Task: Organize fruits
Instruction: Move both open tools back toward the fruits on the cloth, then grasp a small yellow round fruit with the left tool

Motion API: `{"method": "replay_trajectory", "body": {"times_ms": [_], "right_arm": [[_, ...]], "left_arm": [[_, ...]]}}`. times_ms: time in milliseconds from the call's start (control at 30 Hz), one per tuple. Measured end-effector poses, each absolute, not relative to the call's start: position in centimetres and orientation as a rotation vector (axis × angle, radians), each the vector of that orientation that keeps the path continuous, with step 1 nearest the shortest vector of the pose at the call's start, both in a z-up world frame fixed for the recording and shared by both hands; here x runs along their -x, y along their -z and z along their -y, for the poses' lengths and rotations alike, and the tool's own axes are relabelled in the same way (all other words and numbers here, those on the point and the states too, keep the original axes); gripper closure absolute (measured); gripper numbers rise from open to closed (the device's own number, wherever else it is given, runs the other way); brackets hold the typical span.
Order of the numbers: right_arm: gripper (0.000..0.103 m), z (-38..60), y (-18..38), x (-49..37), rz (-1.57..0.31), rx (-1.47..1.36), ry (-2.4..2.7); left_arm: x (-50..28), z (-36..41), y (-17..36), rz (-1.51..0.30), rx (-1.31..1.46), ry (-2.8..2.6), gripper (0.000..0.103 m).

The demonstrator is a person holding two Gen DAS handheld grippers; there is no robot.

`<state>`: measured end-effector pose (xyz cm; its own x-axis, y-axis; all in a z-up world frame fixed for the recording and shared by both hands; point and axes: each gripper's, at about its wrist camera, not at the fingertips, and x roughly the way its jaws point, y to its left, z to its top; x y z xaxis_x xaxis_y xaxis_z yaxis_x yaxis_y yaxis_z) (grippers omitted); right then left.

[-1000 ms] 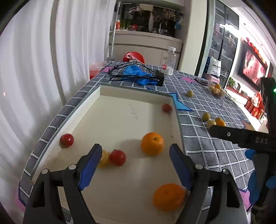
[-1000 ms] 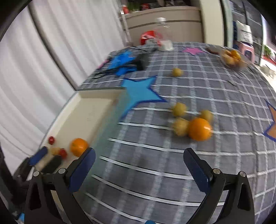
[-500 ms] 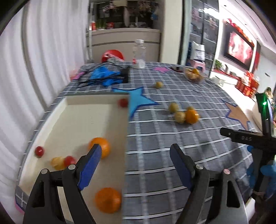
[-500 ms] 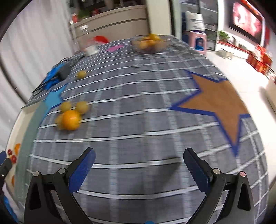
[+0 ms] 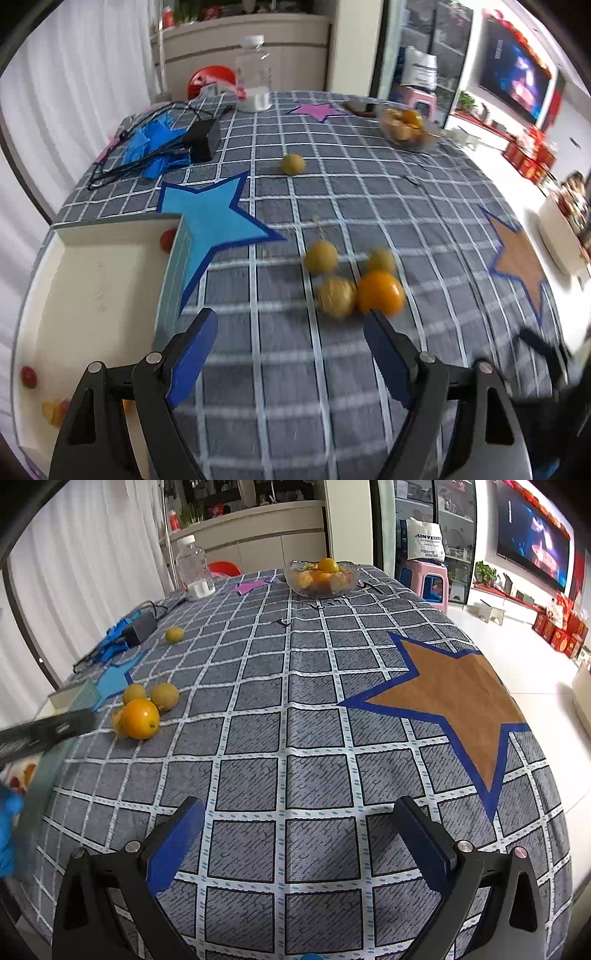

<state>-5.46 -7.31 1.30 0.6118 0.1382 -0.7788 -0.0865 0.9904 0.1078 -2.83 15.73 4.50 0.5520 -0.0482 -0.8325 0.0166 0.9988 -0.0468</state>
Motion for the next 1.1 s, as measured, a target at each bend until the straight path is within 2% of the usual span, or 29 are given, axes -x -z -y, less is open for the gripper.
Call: {"method": "replay_trajectory", "body": {"times_ms": [133, 300, 400, 433, 467, 500, 667, 833, 1100], "right_arm": [[0.0, 8.4, -1.5, 5.5, -0.884, -0.126, -0.163], [0.0, 8.6, -1.6, 5.6, -0.879, -0.142, -0.171], [0.0, 8.6, -1.6, 5.6, -0.878, -0.145, -0.173], [0.0, 8.6, -1.6, 5.6, -0.877, -0.148, -0.174], [0.0, 8.6, -1.6, 5.6, -0.876, -0.151, -0.175], [0.0, 8.7, -1.6, 5.6, -0.875, -0.153, -0.176], [0.0, 8.8, -1.6, 5.6, -0.874, -0.156, -0.178], [0.0, 8.7, -1.6, 5.6, -0.876, -0.151, -0.175], [0.0, 8.1, -1.4, 5.5, -0.89, -0.107, -0.153]], "left_arm": [[-0.6, -16.1, -3.7, -1.038, 0.129, 0.034, 0.019], [-3.2, -15.0, -2.6, -1.084, 0.083, 0.017, 0.02], [-3.9, -14.9, -1.5, -1.121, 0.088, 0.019, 0.034], [-3.9, -14.8, -1.6, -1.107, 0.067, 0.009, 0.047], [-3.8, -14.5, -1.6, -1.101, 0.036, 0.003, 0.054], [-3.6, -14.4, -1.7, -1.096, 0.018, 0.006, 0.073], [-1.7, -15.7, -2.5, -1.058, 0.064, 0.01, 0.074], [4.1, -16.2, -3.3, -0.97, 0.025, 0.032, 0.074], [10.9, -17.1, -1.3, -0.879, -0.016, -0.009, 0.074]]}}
